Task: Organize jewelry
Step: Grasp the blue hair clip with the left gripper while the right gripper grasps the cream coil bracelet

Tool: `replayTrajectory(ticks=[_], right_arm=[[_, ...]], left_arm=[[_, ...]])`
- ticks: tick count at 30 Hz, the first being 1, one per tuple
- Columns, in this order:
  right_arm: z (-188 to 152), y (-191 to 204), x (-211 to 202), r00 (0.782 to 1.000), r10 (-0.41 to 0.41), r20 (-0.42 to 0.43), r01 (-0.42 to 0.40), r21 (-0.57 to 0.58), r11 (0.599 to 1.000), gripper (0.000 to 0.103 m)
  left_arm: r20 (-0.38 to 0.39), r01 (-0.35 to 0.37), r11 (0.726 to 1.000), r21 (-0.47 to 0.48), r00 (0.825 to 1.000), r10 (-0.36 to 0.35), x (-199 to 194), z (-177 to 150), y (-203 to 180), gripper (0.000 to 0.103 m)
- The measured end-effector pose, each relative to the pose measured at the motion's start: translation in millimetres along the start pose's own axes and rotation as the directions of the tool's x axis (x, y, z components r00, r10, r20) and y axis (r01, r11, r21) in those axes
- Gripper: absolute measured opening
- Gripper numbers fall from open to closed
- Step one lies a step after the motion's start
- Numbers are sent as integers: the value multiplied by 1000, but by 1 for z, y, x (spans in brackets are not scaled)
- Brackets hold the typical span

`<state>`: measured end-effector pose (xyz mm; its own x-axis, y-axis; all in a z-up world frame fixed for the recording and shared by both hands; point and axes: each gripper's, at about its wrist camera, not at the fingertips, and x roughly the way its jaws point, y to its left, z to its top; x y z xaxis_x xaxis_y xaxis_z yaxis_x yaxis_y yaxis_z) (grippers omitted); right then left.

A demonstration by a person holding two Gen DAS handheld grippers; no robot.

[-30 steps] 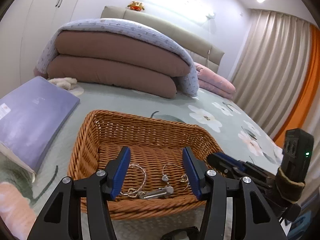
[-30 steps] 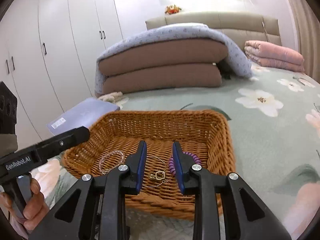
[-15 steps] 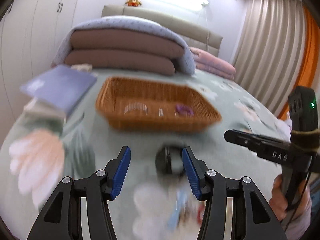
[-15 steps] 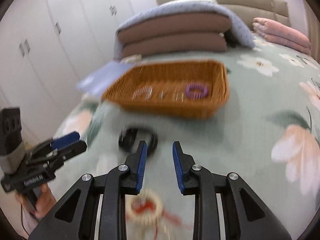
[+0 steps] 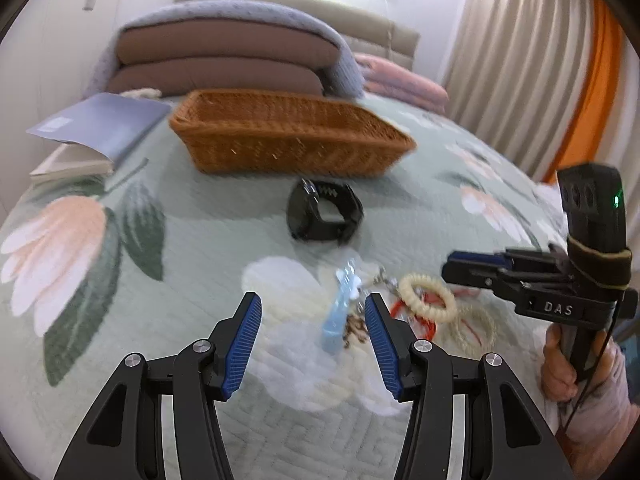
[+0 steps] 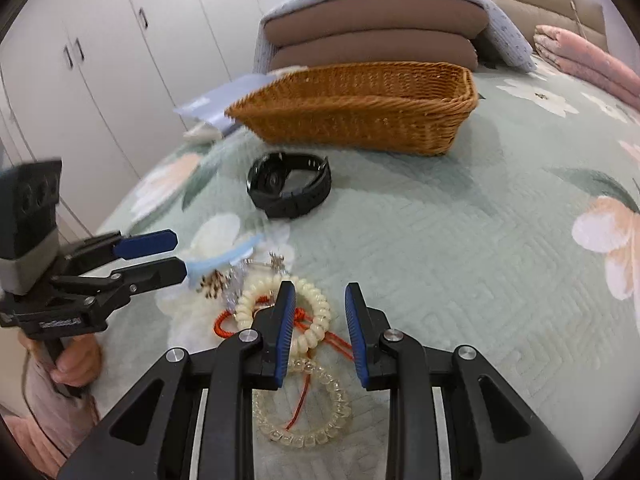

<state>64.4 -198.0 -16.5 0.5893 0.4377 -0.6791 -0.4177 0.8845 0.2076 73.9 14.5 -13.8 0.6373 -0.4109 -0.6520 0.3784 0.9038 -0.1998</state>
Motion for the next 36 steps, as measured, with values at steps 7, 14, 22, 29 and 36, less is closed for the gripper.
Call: replayTrajectory(ticks=[7,14,22,29,36], right_arm=[[-1,15,14,993,-116,-22,115,-69,991,30],[0,26,22,982,-188,-23,184,-125,975,30],[-2,29,23,980,-197,-19,192,-141,971,15],[0,24,15,983,-182,7,182,-102,978,13],[3,18,0,983,-170,67,174,-55,983,13]], left_arm=[[-84,-43,998,44,995,46,18,-6,-10,55],[-84,-128,986,104,987,137,25,-5,-23,51],[-90,-116,989,89,988,124,26,-2,-22,16],[-62,-125,989,82,990,130,23,-2,-23,12],[-12,-93,995,43,996,93,11,1,-19,12]])
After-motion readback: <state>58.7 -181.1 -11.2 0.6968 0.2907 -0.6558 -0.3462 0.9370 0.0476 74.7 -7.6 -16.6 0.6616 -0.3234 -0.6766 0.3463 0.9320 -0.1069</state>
